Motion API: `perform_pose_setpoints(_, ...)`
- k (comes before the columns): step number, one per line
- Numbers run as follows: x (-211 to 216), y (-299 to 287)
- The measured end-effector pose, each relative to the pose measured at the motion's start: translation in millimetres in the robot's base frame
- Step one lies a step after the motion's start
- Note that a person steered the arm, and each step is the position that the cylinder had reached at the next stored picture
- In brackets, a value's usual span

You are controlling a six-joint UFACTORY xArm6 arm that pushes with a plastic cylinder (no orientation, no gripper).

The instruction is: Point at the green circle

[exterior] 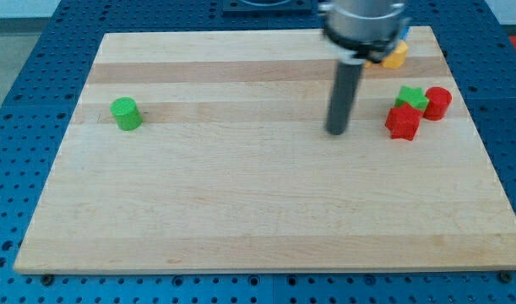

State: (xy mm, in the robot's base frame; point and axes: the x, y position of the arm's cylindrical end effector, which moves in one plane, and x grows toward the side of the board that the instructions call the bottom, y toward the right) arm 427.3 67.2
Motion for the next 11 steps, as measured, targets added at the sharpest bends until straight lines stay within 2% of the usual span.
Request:
perform_pose_setpoints(2, 23.4, -120.3)
perform_pose_setpoints(3, 24.7, -153.6)
perform_pose_setpoints(5, 24.7, -158.1)
perform_pose_setpoints(6, 29.2, -191.7)
perform_pose_setpoints(8, 36.5, -305.3)
perform_pose_setpoints(9, 22.6, -357.9)
perform_pose_setpoints(10, -24.0, -369.5)
perform_pose_setpoints(11, -44.2, -358.6)
